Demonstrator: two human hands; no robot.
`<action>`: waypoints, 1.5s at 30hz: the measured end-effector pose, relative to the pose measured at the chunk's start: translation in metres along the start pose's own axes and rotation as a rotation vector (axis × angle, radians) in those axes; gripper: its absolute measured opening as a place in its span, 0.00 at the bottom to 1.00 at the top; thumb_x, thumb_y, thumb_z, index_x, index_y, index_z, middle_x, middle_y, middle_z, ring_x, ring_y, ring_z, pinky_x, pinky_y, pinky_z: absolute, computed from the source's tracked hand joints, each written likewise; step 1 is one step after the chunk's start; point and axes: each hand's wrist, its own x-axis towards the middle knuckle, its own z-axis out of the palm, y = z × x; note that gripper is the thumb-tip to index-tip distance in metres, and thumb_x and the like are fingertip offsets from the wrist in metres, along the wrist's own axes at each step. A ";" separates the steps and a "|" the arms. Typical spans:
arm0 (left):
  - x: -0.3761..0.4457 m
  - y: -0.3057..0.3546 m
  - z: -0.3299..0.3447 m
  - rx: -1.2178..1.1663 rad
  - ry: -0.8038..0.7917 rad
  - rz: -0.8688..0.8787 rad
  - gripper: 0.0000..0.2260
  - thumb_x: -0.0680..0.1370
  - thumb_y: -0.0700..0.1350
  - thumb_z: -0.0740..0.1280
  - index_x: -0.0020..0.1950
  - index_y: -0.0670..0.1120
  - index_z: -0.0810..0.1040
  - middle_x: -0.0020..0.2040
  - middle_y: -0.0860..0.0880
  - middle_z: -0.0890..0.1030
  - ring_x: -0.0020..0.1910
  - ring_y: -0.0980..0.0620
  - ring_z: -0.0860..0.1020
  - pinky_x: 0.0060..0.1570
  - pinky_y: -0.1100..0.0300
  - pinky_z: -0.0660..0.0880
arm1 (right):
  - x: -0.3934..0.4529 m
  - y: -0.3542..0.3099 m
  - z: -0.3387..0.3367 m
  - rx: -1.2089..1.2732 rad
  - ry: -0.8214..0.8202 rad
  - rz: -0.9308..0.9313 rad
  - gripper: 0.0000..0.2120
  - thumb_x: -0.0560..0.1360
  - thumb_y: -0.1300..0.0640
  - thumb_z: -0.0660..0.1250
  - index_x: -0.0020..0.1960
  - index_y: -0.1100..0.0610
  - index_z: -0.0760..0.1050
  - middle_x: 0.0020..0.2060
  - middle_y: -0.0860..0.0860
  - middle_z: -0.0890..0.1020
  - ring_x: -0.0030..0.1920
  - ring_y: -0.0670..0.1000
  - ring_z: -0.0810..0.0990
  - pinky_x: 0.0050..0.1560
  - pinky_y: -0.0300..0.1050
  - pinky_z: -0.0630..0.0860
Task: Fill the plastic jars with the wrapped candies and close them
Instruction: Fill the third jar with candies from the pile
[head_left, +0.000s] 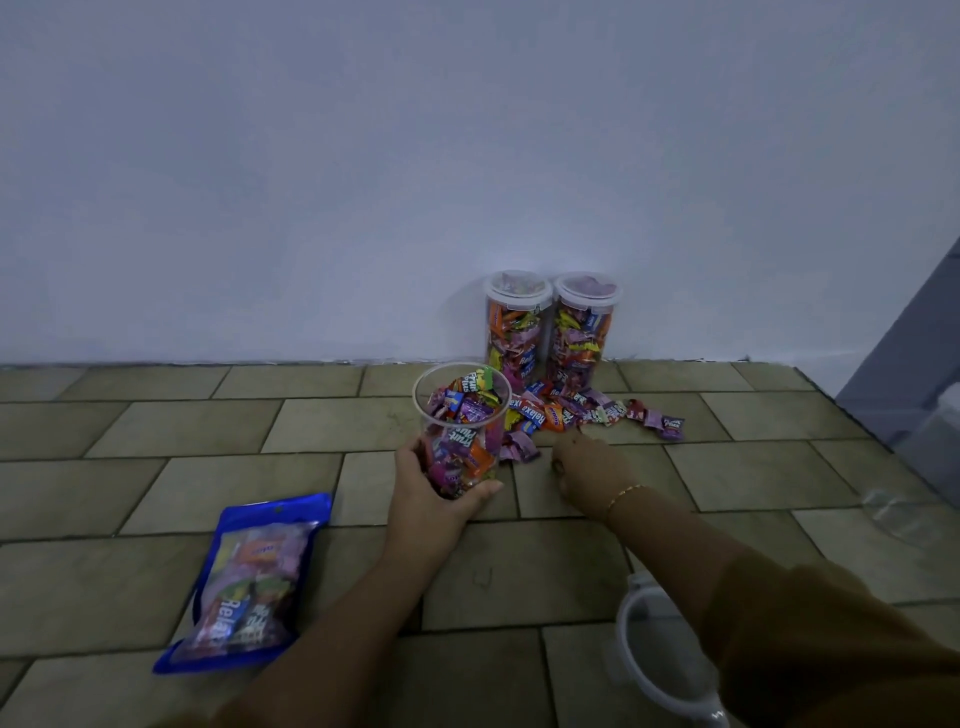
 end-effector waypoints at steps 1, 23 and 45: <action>-0.001 0.001 0.000 0.000 -0.004 0.001 0.37 0.62 0.48 0.80 0.62 0.54 0.61 0.57 0.58 0.72 0.55 0.60 0.74 0.47 0.73 0.71 | -0.005 0.001 -0.003 0.041 -0.001 0.011 0.12 0.78 0.58 0.58 0.61 0.59 0.70 0.60 0.58 0.73 0.58 0.58 0.74 0.53 0.46 0.71; -0.027 0.003 0.012 0.076 -0.043 0.040 0.35 0.63 0.47 0.80 0.61 0.51 0.62 0.56 0.54 0.71 0.53 0.59 0.74 0.44 0.72 0.73 | -0.060 -0.059 -0.050 0.338 0.464 -0.514 0.28 0.77 0.44 0.45 0.66 0.54 0.73 0.65 0.50 0.75 0.66 0.51 0.66 0.70 0.40 0.54; -0.024 0.020 0.031 -0.066 -0.377 -0.113 0.41 0.62 0.48 0.80 0.67 0.51 0.59 0.61 0.55 0.73 0.52 0.67 0.73 0.43 0.73 0.74 | -0.087 -0.006 -0.084 0.963 0.418 -0.311 0.10 0.78 0.52 0.63 0.51 0.53 0.82 0.44 0.47 0.84 0.46 0.42 0.81 0.47 0.37 0.78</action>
